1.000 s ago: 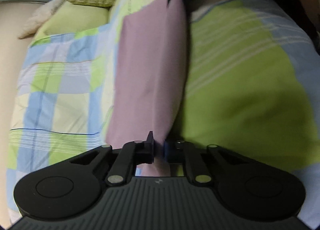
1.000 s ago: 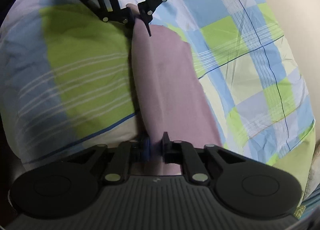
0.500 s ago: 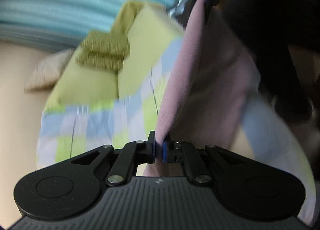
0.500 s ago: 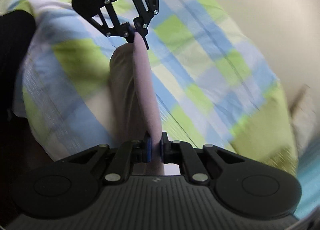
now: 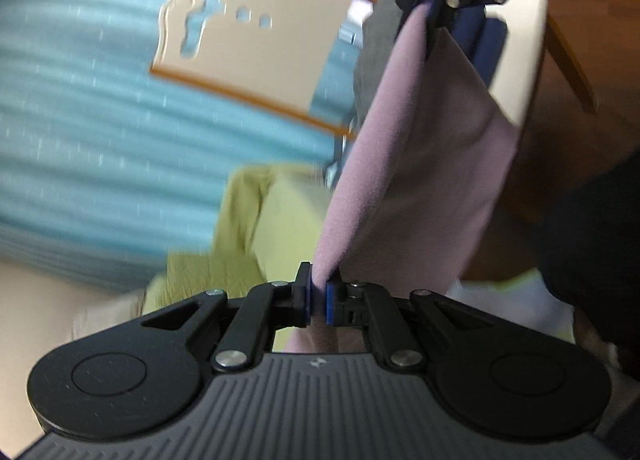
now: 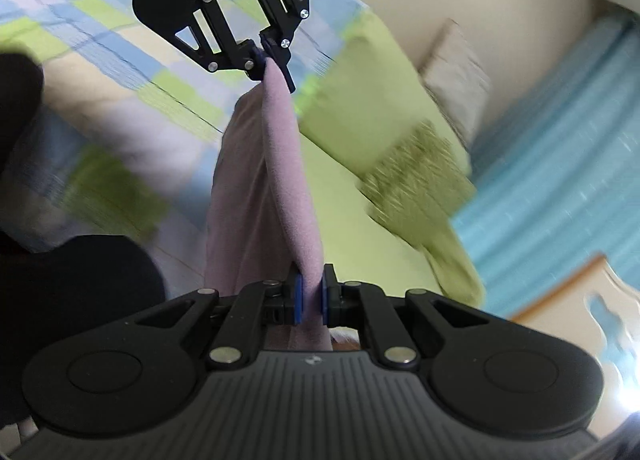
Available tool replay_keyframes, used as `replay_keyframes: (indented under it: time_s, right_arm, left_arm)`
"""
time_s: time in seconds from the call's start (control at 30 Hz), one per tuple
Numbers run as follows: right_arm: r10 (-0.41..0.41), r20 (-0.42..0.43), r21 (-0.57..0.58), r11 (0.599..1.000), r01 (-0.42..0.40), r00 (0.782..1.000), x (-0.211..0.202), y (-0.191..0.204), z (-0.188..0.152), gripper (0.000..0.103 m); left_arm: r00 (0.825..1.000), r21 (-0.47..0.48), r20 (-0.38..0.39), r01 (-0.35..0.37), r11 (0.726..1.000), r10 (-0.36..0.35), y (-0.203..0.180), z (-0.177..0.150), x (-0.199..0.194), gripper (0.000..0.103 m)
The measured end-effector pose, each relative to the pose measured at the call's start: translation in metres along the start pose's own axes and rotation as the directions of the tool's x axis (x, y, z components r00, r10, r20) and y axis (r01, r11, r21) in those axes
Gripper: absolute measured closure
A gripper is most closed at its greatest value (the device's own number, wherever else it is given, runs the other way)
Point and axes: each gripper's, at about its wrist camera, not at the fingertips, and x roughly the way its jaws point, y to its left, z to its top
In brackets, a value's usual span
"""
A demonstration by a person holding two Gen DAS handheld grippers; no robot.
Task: Fold clothes
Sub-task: 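Carry the folded T-shirt with both grippers onto the clothes stack on the chair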
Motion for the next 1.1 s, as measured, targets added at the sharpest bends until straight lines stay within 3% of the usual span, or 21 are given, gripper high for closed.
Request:
replay_keyframes:
  time_s: [0.13, 0.2, 0.3, 0.33, 0.43, 0.57, 0.67, 0.8, 1.0, 1.1]
  right_arm:
    - [-0.074, -0.084, 0.102, 0.991, 0.082, 0.994, -0.010, -0.070, -0.024, 0.097]
    - [-0.140, -0.138, 0.134, 0.978, 0.158, 0.981, -0.007, -0.111, -0.039, 0.097]
    - [-0.302, -0.191, 0.108, 0.939, 0.326, 0.934, -0.007, -0.163, -0.054, 0.097]
    - [-0.382, -0.189, 0.066, 0.914, 0.400, 0.905, -0.009, -0.173, -0.059, 0.097]
    - [-0.485, -0.195, 0.000, 0.869, 0.495, 0.852, -0.002, -0.177, -0.082, 0.097]
    - [-0.400, -0.298, -0.050, 0.913, 0.404, 0.867, 0.033, -0.129, -0.131, 0.097]
    - [-0.284, -0.370, -0.042, 0.956, 0.289, 0.885, 0.057, -0.088, -0.163, 0.097]
    - [-0.247, -0.388, -0.031, 0.966, 0.255, 0.888, 0.062, -0.064, -0.170, 0.097]
    - [-0.256, -0.387, -0.033, 0.964, 0.264, 0.886, 0.059, -0.066, -0.168, 0.097]
    - [-0.311, -0.372, -0.043, 0.947, 0.318, 0.875, 0.060, -0.071, -0.157, 0.098]
  left_arm:
    - [0.988, 0.047, 0.154, -0.008, 0.999, 0.001, 0.041, 0.051, 0.053, 0.098]
    - [0.970, 0.040, 0.240, -0.042, 0.998, 0.031, 0.067, 0.084, 0.081, 0.098]
    - [0.942, -0.008, 0.323, -0.093, 0.996, 0.091, 0.095, 0.113, 0.114, 0.098]
    - [0.930, -0.030, 0.350, -0.108, 0.994, 0.112, 0.099, 0.124, 0.128, 0.098]
    - [0.926, -0.053, 0.370, -0.061, 0.997, 0.076, 0.078, 0.139, 0.167, 0.098]
    - [0.943, 0.034, 0.326, 0.056, 0.998, -0.064, 0.003, 0.132, 0.210, 0.098]
    - [0.947, 0.067, 0.289, 0.127, 0.990, -0.142, -0.045, 0.123, 0.228, 0.098]
    - [0.944, 0.050, 0.297, 0.136, 0.989, -0.145, -0.062, 0.115, 0.225, 0.098]
    - [0.946, 0.054, 0.302, 0.104, 0.993, -0.115, -0.057, 0.113, 0.224, 0.098]
    - [0.945, 0.021, 0.320, 0.067, 0.998, -0.070, -0.051, 0.110, 0.198, 0.098]
